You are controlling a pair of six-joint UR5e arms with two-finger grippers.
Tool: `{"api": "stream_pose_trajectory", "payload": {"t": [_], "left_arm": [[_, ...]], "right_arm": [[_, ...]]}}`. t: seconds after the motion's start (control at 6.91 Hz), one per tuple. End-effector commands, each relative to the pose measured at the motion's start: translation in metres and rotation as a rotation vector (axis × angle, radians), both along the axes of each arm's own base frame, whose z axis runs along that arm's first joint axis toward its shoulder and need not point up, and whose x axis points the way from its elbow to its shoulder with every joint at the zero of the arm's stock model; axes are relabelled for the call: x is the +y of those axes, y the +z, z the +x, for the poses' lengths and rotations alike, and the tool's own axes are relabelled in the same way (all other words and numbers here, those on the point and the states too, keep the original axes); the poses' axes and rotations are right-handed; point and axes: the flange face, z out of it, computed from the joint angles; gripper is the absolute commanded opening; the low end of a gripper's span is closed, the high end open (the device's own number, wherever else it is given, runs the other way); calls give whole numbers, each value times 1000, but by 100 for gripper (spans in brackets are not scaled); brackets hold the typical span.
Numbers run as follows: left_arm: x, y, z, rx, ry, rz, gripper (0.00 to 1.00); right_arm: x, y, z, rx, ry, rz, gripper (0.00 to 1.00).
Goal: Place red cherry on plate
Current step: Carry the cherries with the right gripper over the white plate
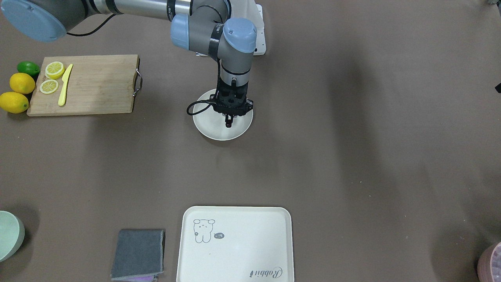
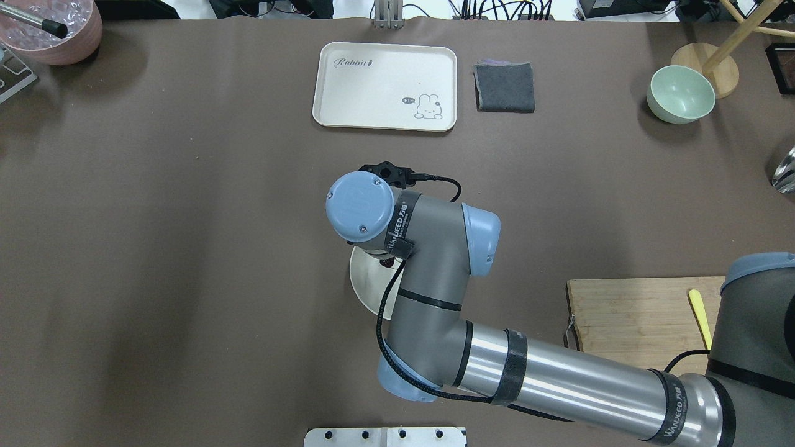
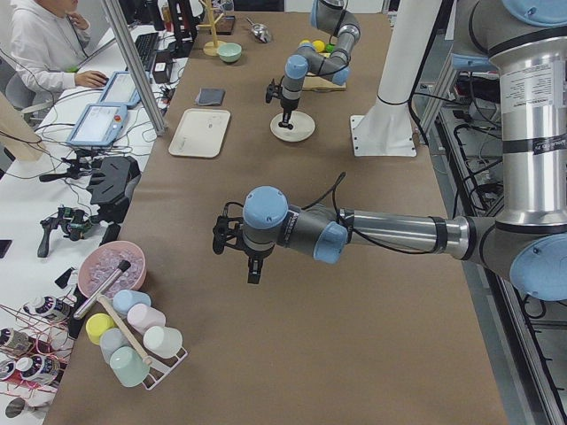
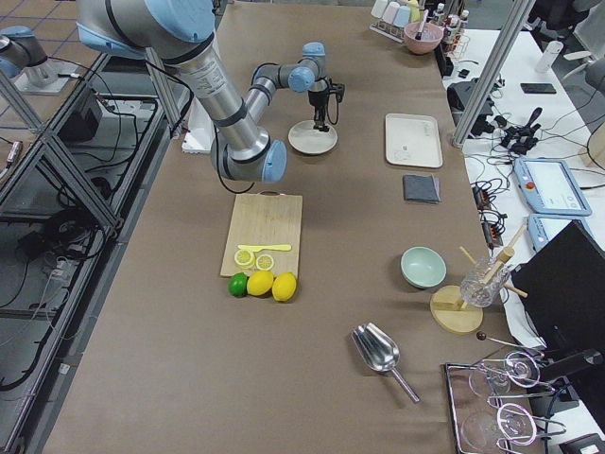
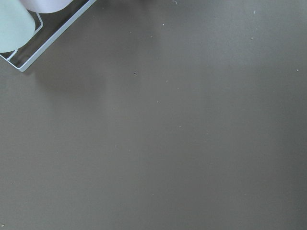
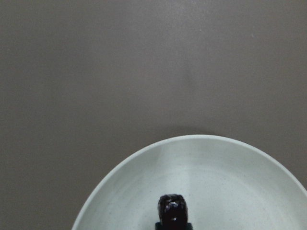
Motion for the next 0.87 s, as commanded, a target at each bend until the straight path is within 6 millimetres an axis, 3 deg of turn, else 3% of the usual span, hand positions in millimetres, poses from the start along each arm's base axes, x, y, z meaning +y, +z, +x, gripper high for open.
{"api": "stream_pose_trajectory", "payload": {"t": [0.0,0.14,0.29,0.43,0.58,0.72], "left_arm": [[0,3,-1,-5,-2,-6,98],[1,4,-1,-5,-2,-8,97],[1,4,-1,-5,-2,-8,97],[1,4,-1,-5,-2,-8,97],[1,5,-1,-5,-2,-8,97],[2,6,-1,-5,-2,-12,97]], "right_arm": [[7,8,-5,7,-3,13,0],[9,16,-1,11,-3,11,0],[14,23,12,1,-3,15,11],[17,27,21,-1,0,16,32],[18,30,23,1,-1,18,99],[18,28,24,-1,1,21,100]]}}
